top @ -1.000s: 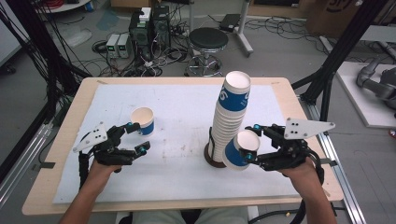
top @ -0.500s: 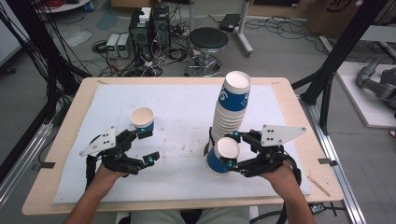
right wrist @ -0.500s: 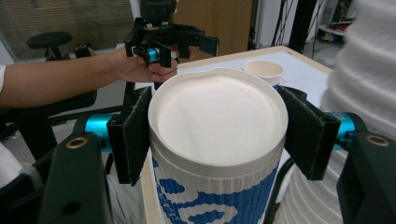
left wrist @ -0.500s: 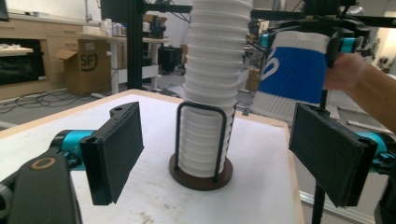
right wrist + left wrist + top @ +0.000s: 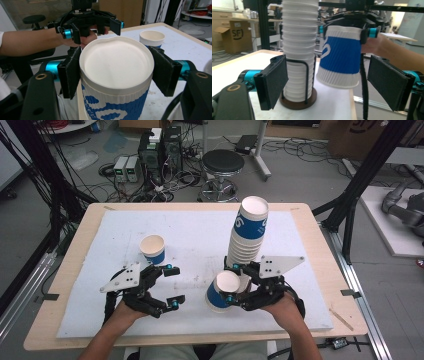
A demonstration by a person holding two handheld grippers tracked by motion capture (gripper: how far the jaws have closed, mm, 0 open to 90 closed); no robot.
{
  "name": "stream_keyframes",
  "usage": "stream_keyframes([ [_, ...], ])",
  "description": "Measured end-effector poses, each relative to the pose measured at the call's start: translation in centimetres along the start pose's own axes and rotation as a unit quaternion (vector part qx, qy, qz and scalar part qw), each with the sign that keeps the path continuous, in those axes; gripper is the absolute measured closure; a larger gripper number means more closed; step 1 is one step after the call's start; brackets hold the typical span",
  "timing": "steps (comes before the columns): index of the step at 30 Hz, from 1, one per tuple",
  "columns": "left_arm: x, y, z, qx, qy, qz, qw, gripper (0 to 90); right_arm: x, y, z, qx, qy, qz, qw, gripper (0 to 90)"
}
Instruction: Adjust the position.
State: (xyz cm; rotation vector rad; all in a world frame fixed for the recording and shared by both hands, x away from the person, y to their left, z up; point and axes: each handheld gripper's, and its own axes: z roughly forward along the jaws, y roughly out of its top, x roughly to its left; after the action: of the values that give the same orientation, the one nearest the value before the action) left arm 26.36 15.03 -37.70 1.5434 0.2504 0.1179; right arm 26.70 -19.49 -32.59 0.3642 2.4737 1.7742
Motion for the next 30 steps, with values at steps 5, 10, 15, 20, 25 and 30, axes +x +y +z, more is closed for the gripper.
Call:
stream_keyframes([
  [5, -0.4, -0.3, 1.0, 0.014, -0.015, 0.003, 0.9998, 16.6, 0.0, -0.2, 0.9, -0.001, 0.01, 0.003, 0.9999, 31.5],
  [10, -0.8, -1.2, 2.5, 0.029, -0.027, 0.004, 0.9992, 16.6, 0.1, -0.2, 1.8, -0.001, 0.021, 0.002, 0.9998, 31.6],
  [15, -1.0, -1.8, 3.4, 0.034, -0.038, 0.0, 0.9987, 16.6, 0.2, -0.2, 2.4, 0.002, 0.032, 0.007, 0.9995, 31.6],
  [20, -1.0, -2.2, 3.9, 0.041, -0.041, -0.001, 0.9983, 16.6, 0.2, -0.3, 2.6, -0.002, 0.036, 0.011, 0.9993, 31.6],
  [25, -1.1, -2.5, 4.2, 0.046, -0.045, 0.003, 0.9979, 16.5, 0.2, -0.3, 2.8, -0.008, 0.04, 0.016, 0.999, 31.7],
  [30, -1.2, -2.8, 4.5, 0.053, -0.049, 0.002, 0.9974, 16.6, 0.2, -0.4, 2.9, -0.018, 0.043, 0.016, 0.9988, 31.7],
])
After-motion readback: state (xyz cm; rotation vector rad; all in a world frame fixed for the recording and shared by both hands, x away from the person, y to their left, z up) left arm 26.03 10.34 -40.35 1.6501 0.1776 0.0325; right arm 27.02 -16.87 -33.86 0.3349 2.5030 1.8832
